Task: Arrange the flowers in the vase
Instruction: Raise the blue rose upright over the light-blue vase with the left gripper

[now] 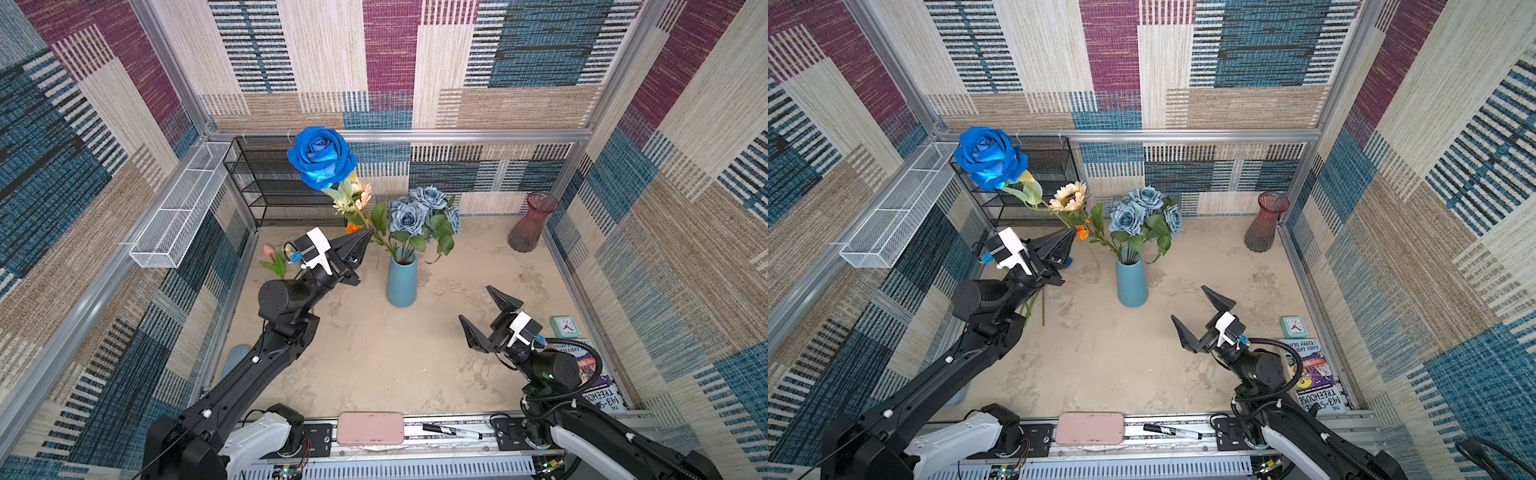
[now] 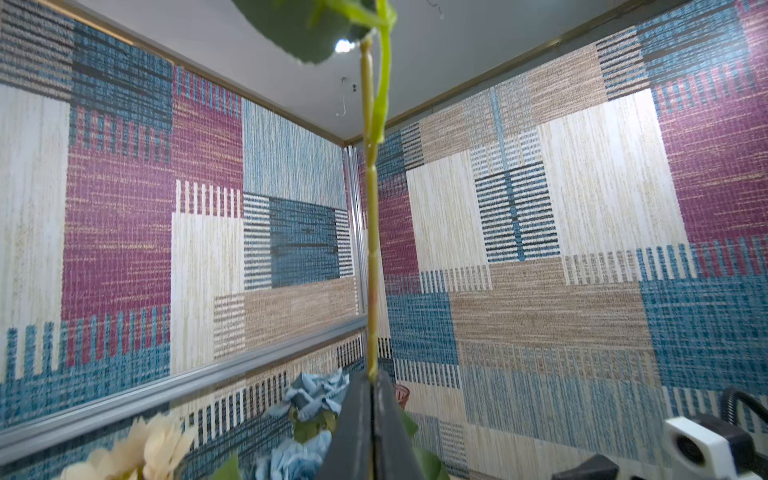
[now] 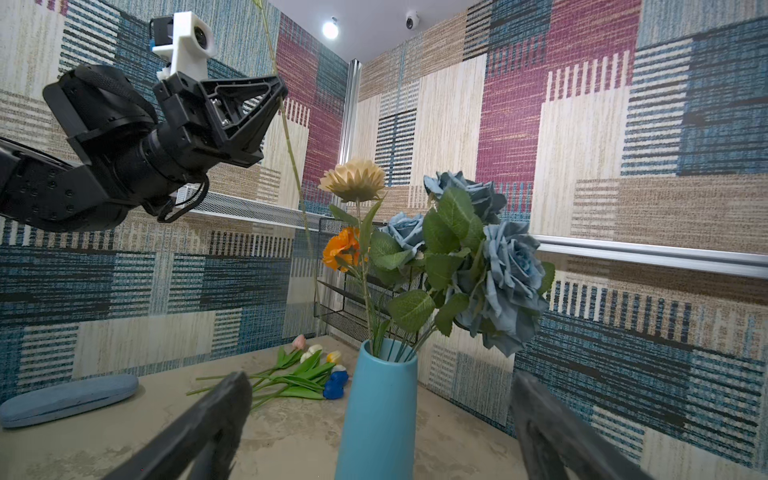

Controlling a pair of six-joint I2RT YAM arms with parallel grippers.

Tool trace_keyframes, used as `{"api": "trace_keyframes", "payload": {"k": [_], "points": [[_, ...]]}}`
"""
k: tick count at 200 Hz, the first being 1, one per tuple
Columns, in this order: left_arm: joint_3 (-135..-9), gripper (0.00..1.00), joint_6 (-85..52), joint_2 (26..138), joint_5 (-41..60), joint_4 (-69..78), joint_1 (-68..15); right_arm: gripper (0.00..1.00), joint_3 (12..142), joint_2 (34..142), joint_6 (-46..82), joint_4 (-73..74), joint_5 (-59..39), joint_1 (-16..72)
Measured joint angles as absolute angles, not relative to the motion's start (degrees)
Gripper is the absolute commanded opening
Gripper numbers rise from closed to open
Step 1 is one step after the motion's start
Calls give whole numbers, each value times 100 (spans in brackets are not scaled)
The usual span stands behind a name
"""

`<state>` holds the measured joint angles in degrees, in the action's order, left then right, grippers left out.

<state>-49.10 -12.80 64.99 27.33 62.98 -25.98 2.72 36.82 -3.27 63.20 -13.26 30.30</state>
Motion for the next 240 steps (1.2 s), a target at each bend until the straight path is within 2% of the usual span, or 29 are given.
{"api": "trace_keyframes", "payload": {"k": [48,96,240], "points": [[-5492,0,-1728,7395,2738,7225,-2602,100,239,3588,-419,6311,-1190,3028],[-5489,0,-2012,7614,2731,7526,-2652,100,235,3538,-460,6298,-1138,3028],[-4947,0,-2121,8141,2351,7308,-2875,100,228,3708,-478,6292,-1135,3028]]}}
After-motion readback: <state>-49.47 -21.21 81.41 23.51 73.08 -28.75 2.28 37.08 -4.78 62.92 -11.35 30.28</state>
